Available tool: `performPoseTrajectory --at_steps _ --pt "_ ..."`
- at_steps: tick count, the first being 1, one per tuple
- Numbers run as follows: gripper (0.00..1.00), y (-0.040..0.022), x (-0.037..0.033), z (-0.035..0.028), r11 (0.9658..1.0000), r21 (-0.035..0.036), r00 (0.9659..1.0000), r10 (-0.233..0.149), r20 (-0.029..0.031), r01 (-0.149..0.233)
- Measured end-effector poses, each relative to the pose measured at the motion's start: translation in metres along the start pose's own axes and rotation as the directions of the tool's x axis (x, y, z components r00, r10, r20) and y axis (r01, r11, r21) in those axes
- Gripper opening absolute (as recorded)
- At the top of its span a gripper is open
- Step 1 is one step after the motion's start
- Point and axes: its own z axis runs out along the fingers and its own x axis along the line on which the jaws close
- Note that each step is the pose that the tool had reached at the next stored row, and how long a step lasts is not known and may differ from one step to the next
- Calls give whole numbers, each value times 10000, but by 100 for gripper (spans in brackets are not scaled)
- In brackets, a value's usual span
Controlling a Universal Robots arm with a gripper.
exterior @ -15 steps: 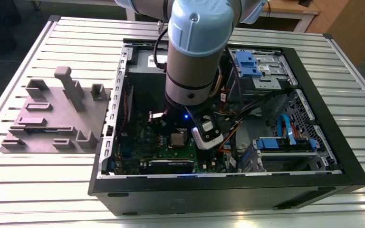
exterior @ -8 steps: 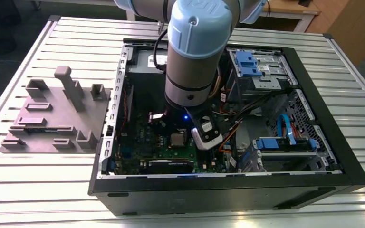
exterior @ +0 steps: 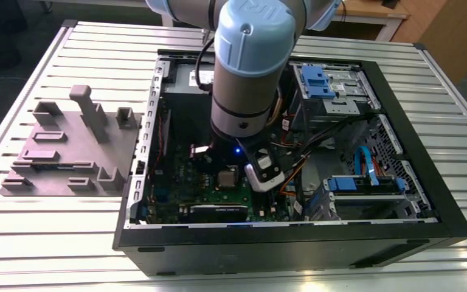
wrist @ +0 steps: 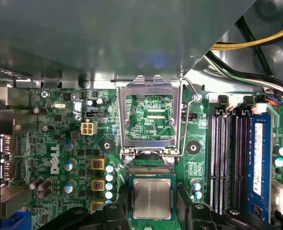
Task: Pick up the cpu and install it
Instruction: 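Place the cpu into insertion slot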
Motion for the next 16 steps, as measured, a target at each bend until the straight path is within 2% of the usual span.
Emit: performPoseTrajectory --at_steps 8,16 --pt "47 0 12 56 10000 0 10000 -1 -4 1" --pt "47 1 12 60 10000 -42 10000 -2 0 2"
